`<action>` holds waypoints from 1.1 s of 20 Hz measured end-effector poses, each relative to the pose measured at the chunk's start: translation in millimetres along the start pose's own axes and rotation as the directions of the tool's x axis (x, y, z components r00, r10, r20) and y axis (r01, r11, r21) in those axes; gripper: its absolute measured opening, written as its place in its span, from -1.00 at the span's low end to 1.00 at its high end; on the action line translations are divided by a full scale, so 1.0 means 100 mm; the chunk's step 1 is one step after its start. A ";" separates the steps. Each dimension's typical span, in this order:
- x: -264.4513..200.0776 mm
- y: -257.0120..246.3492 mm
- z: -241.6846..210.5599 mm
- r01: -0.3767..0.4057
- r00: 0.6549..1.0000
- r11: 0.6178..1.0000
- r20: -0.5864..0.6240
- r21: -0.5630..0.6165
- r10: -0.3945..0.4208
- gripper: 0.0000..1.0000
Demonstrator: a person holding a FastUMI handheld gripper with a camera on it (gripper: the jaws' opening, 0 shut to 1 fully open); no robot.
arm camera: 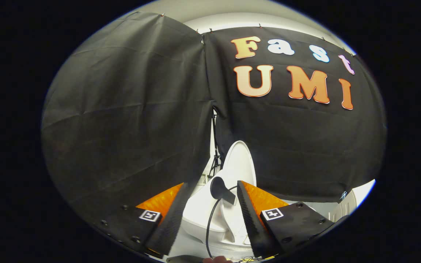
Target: Open the toilet lid.
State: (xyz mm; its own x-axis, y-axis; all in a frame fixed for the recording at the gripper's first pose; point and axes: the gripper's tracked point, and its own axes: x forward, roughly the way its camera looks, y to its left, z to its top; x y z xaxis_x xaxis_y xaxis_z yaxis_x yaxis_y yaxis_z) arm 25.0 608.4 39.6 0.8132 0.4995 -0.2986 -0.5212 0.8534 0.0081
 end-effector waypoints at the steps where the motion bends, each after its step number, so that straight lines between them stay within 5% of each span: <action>1: -0.08 -0.04 -0.04 -0.003 1.000 1.000 -0.012 -0.026 0.003 0.68; 6: -0.39 -0.12 -0.59 -0.083 0.992 0.979 -0.112 -0.187 0.062 0.76; 12: -0.63 -0.27 -1.19 -0.173 0.962 0.965 -0.245 -0.196 0.123 0.76; 18: -0.86 -0.91 -0.61 -0.061 0.997 0.996 -0.045 -0.058 0.059 0.76; 22: -1.29 -1.43 0.03 0.030 0.992 0.999 0.125 0.013 -0.031 0.76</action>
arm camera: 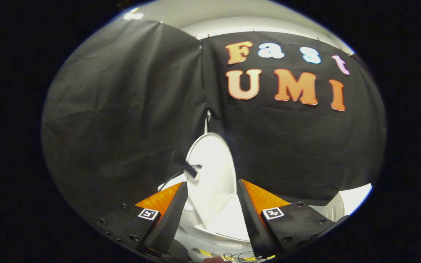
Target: Open the toilet lid.
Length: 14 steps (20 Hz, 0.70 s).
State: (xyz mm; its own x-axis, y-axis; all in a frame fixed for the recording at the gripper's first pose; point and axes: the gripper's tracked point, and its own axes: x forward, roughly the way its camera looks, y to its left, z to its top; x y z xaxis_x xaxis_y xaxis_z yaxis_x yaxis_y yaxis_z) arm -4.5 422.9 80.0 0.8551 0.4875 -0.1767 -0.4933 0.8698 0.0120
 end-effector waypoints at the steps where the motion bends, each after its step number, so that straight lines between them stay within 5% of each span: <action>1: -0.14 -0.13 0.22 0.030 0.998 1.000 0.057 0.008 -0.030 0.76; 6: -0.53 -0.63 0.81 0.140 0.971 0.990 0.189 0.031 -0.143 0.75; 14: -0.91 -1.45 0.87 0.283 0.937 0.959 0.212 0.008 -0.278 0.75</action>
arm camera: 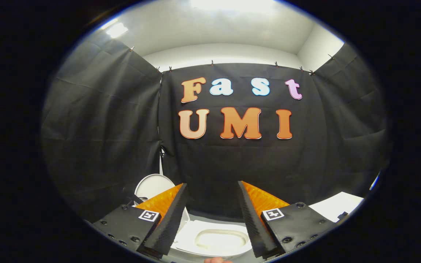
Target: Open the toilet lid.
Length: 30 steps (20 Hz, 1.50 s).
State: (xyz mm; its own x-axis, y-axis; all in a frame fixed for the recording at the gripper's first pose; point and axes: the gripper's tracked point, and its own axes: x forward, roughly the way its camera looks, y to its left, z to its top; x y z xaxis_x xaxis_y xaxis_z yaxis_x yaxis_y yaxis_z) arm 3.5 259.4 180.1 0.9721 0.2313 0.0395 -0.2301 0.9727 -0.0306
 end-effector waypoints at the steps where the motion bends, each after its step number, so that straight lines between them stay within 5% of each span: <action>1: 0.01 -0.09 -0.01 0.006 1.000 1.000 -0.005 -0.008 -0.006 0.75; 18: -0.13 -1.08 -0.13 0.053 0.998 0.998 0.043 0.041 -0.055 0.75; 30: -0.07 -1.18 -0.34 0.096 0.995 0.994 0.003 0.056 -0.096 0.75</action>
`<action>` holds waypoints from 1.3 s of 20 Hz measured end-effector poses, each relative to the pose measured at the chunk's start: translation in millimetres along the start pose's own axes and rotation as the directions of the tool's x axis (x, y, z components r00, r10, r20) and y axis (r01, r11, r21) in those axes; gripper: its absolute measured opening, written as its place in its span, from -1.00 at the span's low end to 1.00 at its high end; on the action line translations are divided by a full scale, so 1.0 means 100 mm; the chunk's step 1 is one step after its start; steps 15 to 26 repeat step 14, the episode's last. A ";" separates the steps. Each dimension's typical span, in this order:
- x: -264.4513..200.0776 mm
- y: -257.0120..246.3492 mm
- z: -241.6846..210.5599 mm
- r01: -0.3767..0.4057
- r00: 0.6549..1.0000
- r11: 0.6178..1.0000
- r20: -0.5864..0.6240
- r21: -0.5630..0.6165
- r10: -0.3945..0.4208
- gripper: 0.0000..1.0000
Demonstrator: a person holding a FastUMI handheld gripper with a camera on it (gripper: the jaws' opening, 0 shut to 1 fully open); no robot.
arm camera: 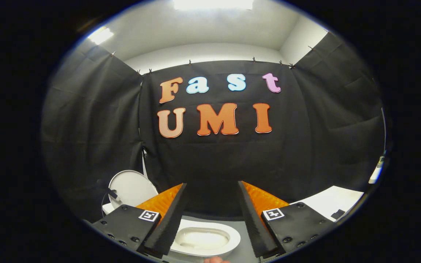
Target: Open the toilet lid.
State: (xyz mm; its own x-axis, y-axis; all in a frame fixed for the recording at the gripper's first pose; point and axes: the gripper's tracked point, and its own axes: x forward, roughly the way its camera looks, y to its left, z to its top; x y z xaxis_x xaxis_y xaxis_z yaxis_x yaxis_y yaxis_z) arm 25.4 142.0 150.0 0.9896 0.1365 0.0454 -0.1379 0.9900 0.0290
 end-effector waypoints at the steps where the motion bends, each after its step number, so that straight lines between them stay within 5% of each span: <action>1: 0.01 -0.01 -0.04 0.005 1.000 1.000 -0.008 -0.001 -0.005 0.75; 26: 0.00 -0.07 -0.01 0.023 1.000 1.000 0.002 -0.002 -0.023 0.75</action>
